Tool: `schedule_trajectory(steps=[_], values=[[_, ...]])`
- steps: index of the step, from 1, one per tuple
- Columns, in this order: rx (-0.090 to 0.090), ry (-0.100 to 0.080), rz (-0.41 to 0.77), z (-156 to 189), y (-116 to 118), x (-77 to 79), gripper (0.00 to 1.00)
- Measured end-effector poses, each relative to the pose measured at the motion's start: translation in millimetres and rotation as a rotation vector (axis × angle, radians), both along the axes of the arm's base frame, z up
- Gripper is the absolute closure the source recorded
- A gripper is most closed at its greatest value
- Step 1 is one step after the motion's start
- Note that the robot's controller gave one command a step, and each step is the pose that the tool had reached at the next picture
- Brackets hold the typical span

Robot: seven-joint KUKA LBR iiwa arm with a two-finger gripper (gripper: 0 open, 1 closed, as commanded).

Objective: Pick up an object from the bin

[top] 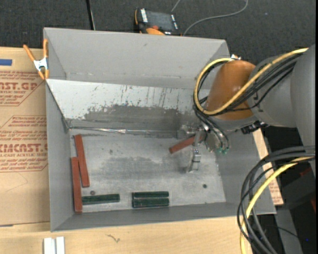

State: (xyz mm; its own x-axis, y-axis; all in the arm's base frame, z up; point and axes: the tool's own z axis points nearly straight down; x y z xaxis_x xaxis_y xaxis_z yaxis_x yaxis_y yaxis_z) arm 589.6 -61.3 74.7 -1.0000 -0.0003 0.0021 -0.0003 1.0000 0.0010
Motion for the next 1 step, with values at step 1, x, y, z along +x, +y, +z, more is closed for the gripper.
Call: schedule_trajectory(steps=[1], values=[[-0.001, -0.004, -0.001, 3.9, -0.5, 1.1, 1.0]])
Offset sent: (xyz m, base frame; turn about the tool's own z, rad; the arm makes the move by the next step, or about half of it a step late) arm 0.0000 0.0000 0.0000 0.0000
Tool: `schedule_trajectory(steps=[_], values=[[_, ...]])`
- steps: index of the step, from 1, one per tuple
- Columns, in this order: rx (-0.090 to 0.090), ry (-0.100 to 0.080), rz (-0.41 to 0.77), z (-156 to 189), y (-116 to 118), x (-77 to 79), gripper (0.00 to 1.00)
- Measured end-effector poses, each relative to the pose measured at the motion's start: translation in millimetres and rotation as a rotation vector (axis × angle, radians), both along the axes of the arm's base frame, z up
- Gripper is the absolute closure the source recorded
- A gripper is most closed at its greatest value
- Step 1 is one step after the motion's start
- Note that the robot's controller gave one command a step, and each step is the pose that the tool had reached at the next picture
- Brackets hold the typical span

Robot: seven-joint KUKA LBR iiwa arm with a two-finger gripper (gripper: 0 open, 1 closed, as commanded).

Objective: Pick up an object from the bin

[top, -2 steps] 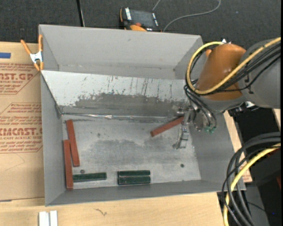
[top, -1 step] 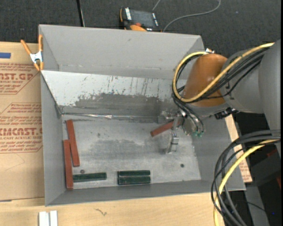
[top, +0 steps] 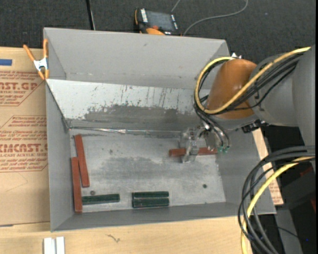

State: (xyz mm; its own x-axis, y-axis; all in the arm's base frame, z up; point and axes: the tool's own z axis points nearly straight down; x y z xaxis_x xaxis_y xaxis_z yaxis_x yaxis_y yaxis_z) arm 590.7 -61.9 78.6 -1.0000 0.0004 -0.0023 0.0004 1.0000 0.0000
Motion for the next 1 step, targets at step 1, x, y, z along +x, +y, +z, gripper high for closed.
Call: schedule_trajectory(steps=[1], values=[[0.001, -0.01, 0.0, 181.7, 51.0, -7.9, 1.0]])
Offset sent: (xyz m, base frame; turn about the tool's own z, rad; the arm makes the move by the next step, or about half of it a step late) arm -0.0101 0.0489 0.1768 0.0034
